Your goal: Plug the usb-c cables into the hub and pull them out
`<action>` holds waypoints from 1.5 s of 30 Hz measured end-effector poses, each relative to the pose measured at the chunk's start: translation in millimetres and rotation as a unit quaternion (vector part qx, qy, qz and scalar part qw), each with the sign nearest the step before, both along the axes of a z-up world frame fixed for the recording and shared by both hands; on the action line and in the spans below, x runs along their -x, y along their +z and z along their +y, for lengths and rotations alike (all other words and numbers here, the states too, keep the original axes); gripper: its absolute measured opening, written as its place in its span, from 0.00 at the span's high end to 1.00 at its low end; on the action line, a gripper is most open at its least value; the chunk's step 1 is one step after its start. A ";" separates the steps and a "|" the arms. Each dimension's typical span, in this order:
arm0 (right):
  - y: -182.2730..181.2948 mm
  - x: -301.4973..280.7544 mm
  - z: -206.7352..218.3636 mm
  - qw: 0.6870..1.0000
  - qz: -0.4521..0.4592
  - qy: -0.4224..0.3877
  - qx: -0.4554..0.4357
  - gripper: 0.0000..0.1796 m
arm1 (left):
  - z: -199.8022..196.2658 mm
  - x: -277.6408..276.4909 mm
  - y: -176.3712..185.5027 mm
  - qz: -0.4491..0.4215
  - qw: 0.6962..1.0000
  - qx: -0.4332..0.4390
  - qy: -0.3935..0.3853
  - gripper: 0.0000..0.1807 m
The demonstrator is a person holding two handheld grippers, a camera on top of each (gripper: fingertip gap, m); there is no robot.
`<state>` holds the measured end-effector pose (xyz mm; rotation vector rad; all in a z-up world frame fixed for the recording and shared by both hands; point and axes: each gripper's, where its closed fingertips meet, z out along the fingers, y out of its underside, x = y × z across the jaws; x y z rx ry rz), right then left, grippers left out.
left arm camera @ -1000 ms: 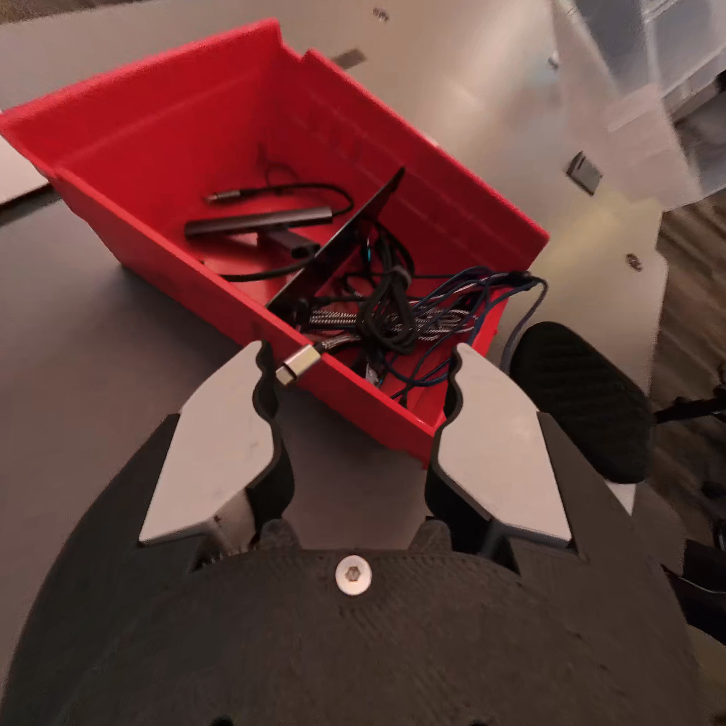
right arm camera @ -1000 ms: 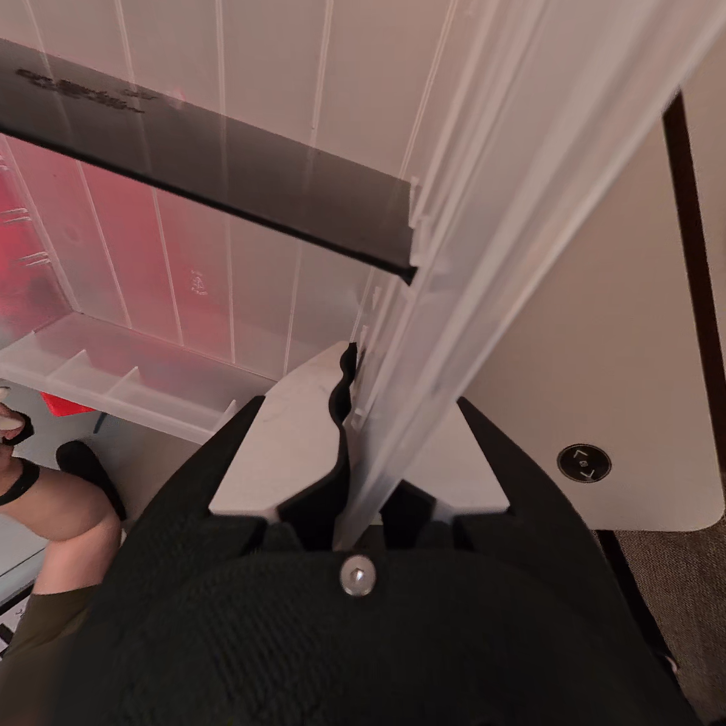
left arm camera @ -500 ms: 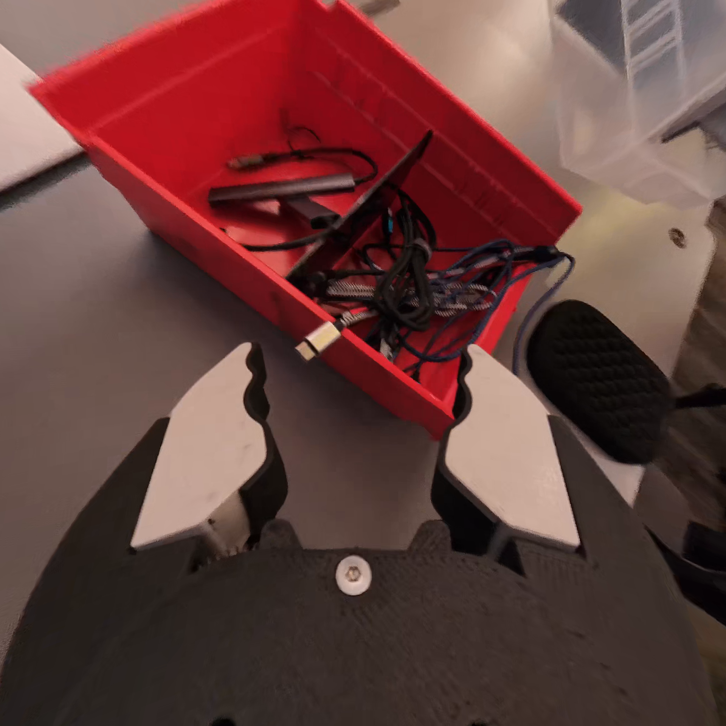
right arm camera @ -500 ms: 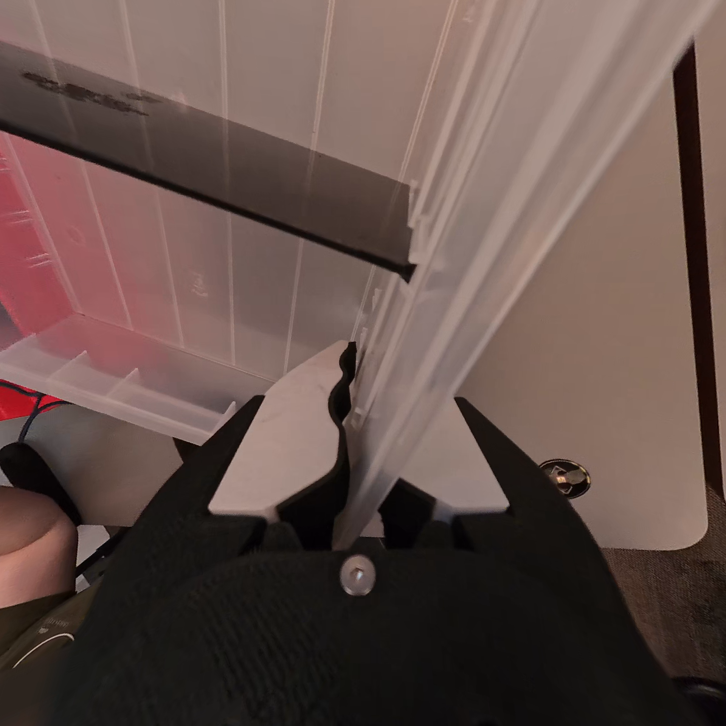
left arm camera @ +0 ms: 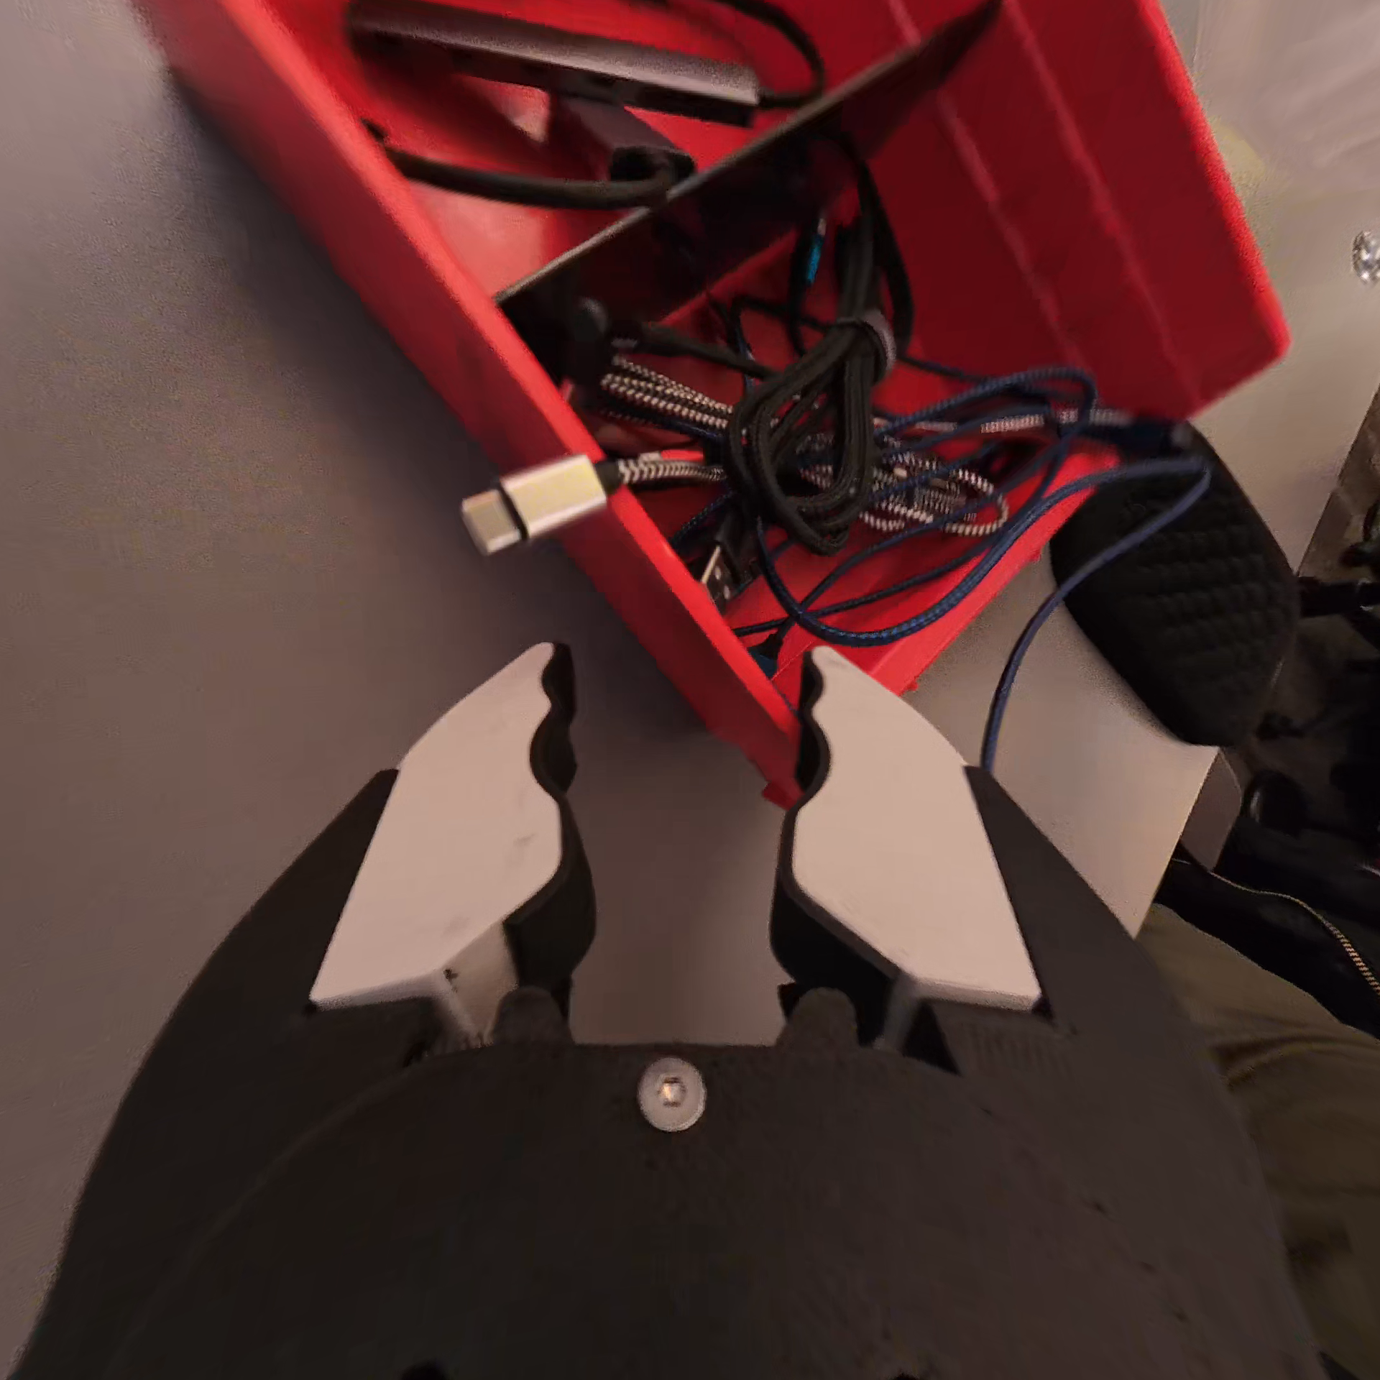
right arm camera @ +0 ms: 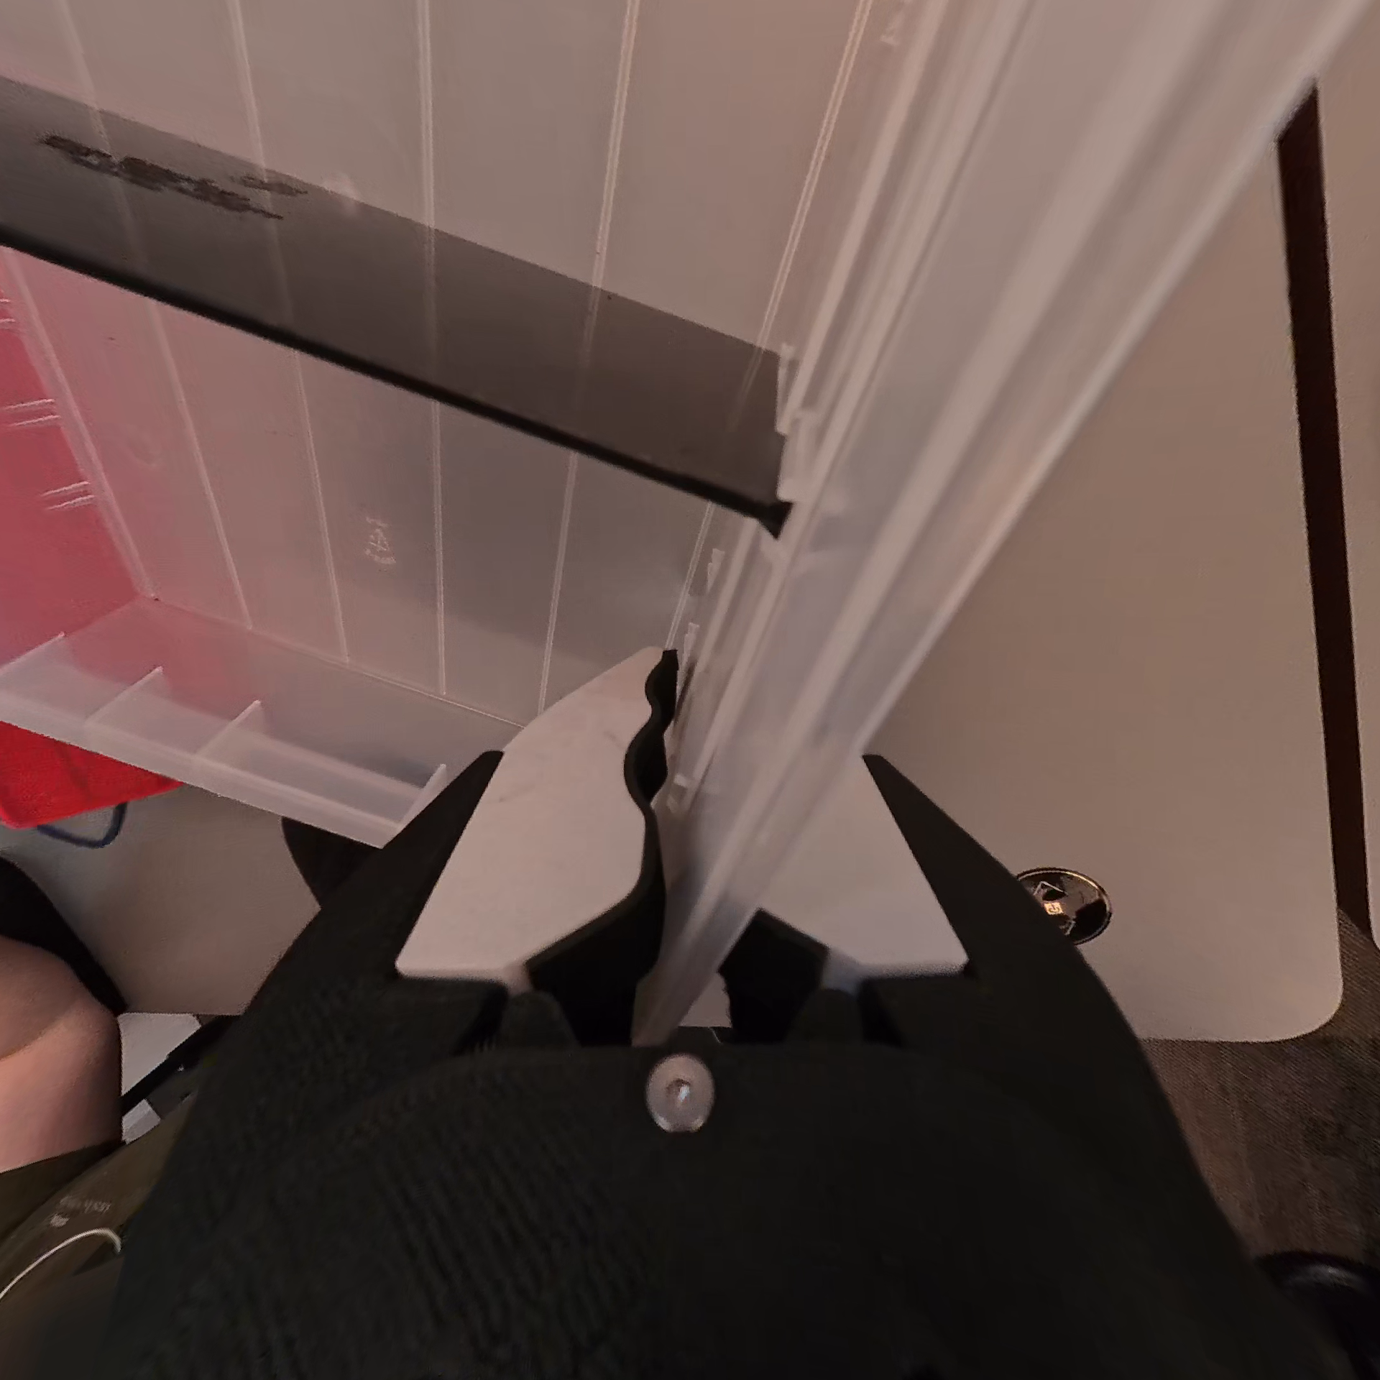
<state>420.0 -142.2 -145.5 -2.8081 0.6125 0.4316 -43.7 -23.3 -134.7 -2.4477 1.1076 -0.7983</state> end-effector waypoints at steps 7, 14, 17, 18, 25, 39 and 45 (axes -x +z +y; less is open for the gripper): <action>-17.0 23.6 4.6 0.999 -0.003 0.040 0.011 0.98 | 43.1 62.8 7.7 0.002 0.999 -0.014 0.046 0.96; -40.3 71.5 20.8 0.991 -0.009 0.131 0.040 0.98 | 74.6 162.3 9.5 0.041 0.990 -0.020 0.131 0.93; -42.1 88.3 28.1 0.984 -0.029 0.169 0.057 0.98 | 79.3 212.1 10.4 0.027 0.983 0.004 0.184 0.92; -42.3 93.1 29.8 0.980 -0.039 0.181 0.065 0.98 | 78.7 229.0 11.0 0.021 0.979 0.012 0.202 0.92; -46.6 129.5 47.2 0.963 -0.065 0.238 0.106 0.98 | 65.8 336.5 16.5 -0.053 0.938 0.051 0.339 0.95; -46.5 112.8 67.9 0.968 -0.056 0.202 0.137 0.97 | -2.1 377.4 20.0 -0.037 0.931 0.117 0.342 0.94; -46.7 104.4 63.7 0.968 -0.055 0.196 0.146 0.97 | -17.2 376.3 19.8 -0.023 0.943 0.119 0.311 0.94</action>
